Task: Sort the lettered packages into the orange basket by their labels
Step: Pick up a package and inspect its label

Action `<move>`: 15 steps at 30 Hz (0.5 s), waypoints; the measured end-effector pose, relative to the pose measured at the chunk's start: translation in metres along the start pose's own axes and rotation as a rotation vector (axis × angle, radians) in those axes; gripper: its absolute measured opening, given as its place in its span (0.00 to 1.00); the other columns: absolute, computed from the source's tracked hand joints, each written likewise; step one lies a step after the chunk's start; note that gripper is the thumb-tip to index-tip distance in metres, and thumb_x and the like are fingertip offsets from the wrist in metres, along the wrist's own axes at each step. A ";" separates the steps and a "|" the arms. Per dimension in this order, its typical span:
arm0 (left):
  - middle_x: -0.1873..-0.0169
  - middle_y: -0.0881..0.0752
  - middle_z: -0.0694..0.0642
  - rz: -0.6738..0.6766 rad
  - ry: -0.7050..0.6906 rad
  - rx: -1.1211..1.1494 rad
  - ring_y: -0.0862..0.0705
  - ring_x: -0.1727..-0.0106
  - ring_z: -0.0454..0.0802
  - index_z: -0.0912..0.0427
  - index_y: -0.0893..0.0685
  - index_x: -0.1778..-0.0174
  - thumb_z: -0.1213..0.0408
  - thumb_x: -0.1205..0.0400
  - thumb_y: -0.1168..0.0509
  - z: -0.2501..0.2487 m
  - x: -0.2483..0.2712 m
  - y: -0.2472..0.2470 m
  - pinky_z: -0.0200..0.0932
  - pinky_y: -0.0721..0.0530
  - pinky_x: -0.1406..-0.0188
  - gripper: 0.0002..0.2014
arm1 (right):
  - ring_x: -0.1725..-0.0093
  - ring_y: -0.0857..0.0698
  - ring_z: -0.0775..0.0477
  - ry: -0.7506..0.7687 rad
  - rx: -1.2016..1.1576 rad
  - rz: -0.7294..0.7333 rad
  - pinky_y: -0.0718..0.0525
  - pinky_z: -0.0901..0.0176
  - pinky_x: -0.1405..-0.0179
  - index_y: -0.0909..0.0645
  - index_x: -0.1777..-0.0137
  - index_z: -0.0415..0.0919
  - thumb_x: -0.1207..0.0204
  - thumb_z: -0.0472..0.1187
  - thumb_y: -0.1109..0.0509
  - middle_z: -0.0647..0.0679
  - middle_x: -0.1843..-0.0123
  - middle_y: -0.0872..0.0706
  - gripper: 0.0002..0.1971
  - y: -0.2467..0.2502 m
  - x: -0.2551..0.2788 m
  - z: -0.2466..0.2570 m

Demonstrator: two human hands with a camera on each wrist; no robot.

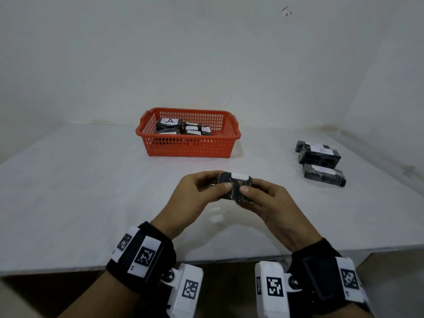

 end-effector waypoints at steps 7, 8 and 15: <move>0.41 0.07 0.50 0.036 0.011 0.000 0.09 0.38 0.46 0.54 0.12 0.33 0.62 0.17 0.26 0.003 0.002 0.002 0.42 0.11 0.37 0.16 | 0.35 0.09 0.43 0.006 0.030 0.009 0.15 0.41 0.27 0.12 0.31 0.39 0.33 0.41 0.14 0.43 0.38 0.06 0.28 -0.001 0.002 0.001; 0.41 0.07 0.50 0.018 0.001 -0.010 0.09 0.39 0.44 0.55 0.12 0.32 0.65 0.18 0.26 0.002 0.002 0.004 0.40 0.12 0.38 0.17 | 0.34 0.09 0.42 0.004 0.017 0.016 0.14 0.41 0.28 0.12 0.32 0.40 0.32 0.41 0.15 0.42 0.37 0.06 0.27 -0.001 0.002 0.001; 0.38 0.08 0.50 0.035 -0.001 0.016 0.10 0.35 0.44 0.57 0.15 0.27 0.67 0.20 0.24 0.002 0.001 0.004 0.41 0.12 0.34 0.24 | 0.36 0.08 0.42 0.026 0.004 -0.015 0.12 0.42 0.31 0.13 0.30 0.39 0.31 0.40 0.16 0.43 0.37 0.06 0.28 0.000 0.004 0.006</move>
Point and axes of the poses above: each hand's wrist, its own x-axis away from the middle knuckle, its own y-axis out of the back of the hand, z = x × y, the point moved 5 cm from there along -x, towards the middle knuckle
